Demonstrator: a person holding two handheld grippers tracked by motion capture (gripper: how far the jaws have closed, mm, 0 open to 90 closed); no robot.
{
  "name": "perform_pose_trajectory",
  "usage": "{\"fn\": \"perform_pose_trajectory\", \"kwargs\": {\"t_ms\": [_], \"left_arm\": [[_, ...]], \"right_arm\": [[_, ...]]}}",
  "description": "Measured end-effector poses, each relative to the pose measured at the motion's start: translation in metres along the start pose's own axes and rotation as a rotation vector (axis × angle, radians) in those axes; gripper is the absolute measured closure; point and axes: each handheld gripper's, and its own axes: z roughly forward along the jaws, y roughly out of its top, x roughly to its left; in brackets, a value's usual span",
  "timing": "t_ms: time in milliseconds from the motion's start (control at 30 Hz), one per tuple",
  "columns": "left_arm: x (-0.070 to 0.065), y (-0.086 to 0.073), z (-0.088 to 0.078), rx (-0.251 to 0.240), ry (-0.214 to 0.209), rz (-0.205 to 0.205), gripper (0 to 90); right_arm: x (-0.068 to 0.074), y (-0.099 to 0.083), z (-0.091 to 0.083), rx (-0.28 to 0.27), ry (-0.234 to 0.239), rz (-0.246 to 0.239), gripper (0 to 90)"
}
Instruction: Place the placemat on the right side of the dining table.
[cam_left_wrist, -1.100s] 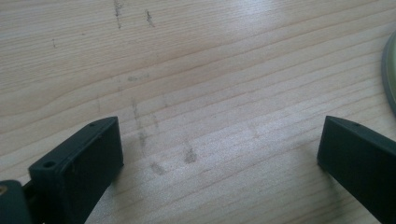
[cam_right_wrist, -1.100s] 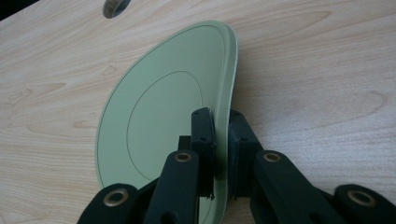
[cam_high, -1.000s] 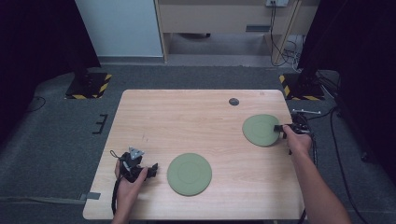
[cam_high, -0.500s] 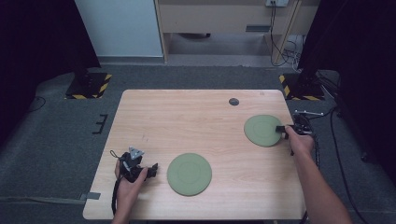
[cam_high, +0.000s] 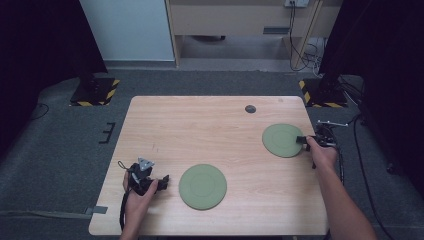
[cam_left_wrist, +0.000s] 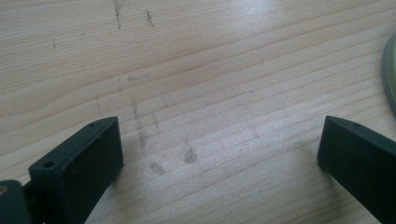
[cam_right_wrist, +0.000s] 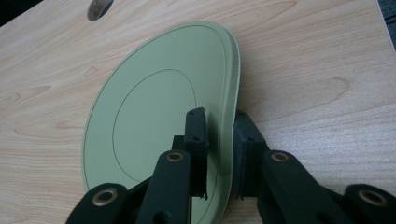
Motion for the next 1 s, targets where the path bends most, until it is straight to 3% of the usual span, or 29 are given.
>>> {"fn": "perform_pose_trajectory", "kwargs": {"t_ms": [1000], "left_arm": [[-0.001,0.001,0.001,0.0,0.007,-0.006,0.0]], "right_arm": [[-0.016,-0.008,-0.003,-0.043,-0.018,0.013,67.7]]}}
